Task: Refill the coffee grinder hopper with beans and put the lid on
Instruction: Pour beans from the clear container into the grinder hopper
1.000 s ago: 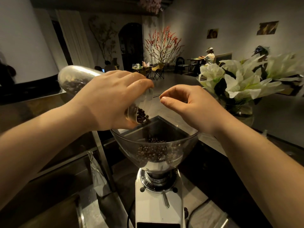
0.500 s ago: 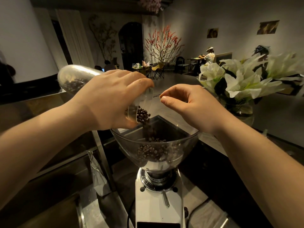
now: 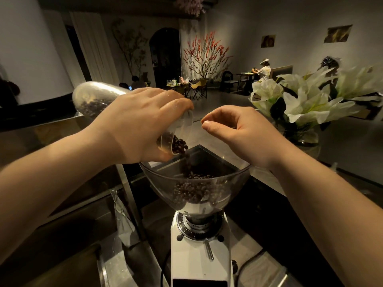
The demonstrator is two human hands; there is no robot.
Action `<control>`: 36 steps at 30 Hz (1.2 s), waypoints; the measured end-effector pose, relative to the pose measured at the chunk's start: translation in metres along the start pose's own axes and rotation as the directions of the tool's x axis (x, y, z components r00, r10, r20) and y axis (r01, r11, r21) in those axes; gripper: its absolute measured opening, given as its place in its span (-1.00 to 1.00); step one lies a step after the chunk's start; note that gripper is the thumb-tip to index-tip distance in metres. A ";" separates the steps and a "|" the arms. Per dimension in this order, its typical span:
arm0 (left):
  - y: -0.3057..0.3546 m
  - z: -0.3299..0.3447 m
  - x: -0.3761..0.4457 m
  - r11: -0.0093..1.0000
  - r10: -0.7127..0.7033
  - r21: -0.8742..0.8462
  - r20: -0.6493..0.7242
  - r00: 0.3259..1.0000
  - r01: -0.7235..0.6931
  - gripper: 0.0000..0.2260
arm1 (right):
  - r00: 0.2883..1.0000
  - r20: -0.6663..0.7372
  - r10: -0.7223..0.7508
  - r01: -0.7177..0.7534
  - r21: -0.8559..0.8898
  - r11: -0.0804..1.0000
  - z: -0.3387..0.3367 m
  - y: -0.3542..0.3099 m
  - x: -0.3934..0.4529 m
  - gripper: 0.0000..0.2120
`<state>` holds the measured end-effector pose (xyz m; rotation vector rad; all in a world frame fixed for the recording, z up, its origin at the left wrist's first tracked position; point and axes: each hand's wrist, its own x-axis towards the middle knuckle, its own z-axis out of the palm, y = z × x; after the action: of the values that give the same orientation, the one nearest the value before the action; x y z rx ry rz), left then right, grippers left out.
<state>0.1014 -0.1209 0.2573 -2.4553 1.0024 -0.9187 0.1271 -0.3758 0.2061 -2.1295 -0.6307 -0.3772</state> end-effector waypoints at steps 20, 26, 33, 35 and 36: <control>0.000 0.003 0.002 1.000 0.017 0.020 0.006 1.000 -0.017 -0.19 | 1.000 -0.005 -0.005 0.005 0.001 1.000 0.000 0.002 0.001 -0.80; -0.001 0.004 0.001 1.000 0.014 0.010 -0.017 1.000 -0.014 -0.20 | 1.000 -0.012 -0.004 0.004 0.003 1.000 0.000 0.002 0.001 -0.80; 0.000 0.002 0.001 1.000 0.023 0.021 -0.024 0.999 -0.023 -0.20 | 1.000 -0.009 -0.003 0.003 0.002 1.000 0.000 0.002 0.001 -0.79; 0.000 0.003 0.001 0.999 0.022 0.029 -0.033 0.999 -0.021 -0.21 | 1.000 -0.008 -0.003 0.003 0.000 1.000 0.000 0.002 0.001 -0.80; 0.000 0.003 0.001 0.999 0.022 0.029 -0.033 0.999 -0.021 -0.21 | 1.000 -0.007 -0.003 0.003 -0.001 1.000 0.001 0.002 0.001 -0.80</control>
<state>0.1039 -0.1215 0.2555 -2.4084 1.0178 -0.9638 0.1291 -0.3763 0.2046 -2.1279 -0.6300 -0.3863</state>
